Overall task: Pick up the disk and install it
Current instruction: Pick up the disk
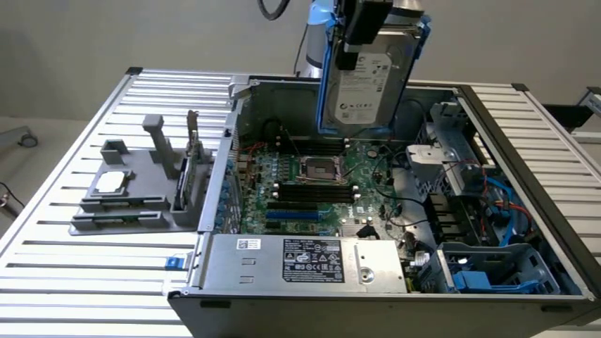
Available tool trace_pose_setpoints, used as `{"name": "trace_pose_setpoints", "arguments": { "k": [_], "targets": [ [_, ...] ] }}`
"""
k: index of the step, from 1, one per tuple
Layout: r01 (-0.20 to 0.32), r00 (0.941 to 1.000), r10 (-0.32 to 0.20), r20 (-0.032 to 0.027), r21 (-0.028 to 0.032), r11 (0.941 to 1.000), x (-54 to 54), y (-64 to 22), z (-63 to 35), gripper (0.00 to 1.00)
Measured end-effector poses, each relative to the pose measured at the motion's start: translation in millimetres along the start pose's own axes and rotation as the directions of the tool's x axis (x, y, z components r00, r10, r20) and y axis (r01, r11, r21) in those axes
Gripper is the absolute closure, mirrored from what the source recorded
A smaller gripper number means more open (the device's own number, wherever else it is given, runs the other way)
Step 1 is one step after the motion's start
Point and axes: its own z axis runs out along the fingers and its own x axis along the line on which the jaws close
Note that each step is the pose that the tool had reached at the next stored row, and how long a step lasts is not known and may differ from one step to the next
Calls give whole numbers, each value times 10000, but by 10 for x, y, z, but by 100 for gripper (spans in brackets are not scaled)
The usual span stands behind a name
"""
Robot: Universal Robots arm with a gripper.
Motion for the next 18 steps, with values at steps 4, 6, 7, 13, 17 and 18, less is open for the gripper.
{"name": "trace_pose_setpoints", "arguments": {
  "k": [4,6,7,13,17,18],
  "targets": [
    [-1,10000,1,0,-4,10000,77,-107,-15,67],
    [-1,10000,1,1,-5,10000,114,-154,-21,67],
    [-1,10000,1,1,-6,10000,133,-172,-24,67],
    [-17,10000,17,2,-5,10000,240,-212,-28,67],
    [-63,10000,63,4,-5,10000,307,-216,-30,67],
    [-79,10000,79,5,-4,10000,323,-216,-30,67]
  ]
}}
